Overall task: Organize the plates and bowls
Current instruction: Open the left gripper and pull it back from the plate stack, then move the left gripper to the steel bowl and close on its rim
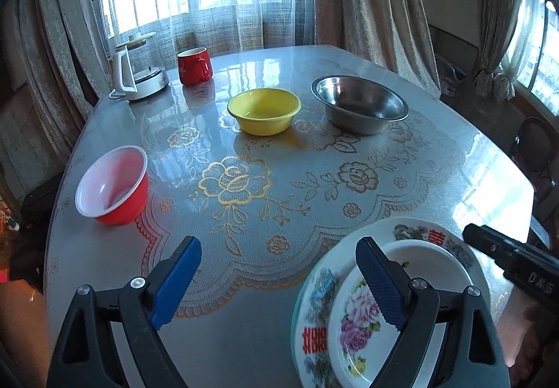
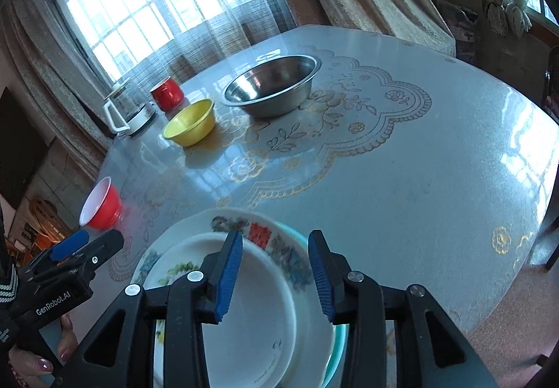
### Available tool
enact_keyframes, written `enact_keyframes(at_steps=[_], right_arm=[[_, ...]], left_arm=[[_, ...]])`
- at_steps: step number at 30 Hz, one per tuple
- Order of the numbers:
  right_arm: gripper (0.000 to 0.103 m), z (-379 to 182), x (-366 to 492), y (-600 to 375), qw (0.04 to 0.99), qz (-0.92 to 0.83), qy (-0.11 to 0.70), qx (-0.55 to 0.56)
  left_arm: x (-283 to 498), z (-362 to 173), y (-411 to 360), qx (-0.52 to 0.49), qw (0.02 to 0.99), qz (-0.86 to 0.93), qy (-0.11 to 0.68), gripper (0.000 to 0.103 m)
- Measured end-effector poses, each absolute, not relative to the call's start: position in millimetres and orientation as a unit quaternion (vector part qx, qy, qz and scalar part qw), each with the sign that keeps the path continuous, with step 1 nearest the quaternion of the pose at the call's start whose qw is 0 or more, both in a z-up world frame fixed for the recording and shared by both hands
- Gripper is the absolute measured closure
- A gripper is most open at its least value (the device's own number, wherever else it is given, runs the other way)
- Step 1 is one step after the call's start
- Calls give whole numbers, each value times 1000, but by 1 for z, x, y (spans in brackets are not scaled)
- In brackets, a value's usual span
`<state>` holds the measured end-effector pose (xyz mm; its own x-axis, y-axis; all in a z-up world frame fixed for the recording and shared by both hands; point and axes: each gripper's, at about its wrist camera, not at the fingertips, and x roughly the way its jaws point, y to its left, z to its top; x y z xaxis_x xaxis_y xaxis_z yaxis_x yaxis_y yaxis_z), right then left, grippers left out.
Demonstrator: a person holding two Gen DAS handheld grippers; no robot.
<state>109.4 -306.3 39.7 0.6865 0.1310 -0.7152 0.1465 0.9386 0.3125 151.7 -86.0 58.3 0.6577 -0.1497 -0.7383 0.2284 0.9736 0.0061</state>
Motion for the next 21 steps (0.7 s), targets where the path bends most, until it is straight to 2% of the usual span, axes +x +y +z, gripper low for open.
enact_keyframes(at_steps=[16,21], right_arm=[[60,46,186,-341,895,-15,409,177],[49,48,221,-349,893,-1,408,188]], left_arm=[[220,41,-89,18,890,-103,444,12],[239,33,-85,16,885,-95,456,12]])
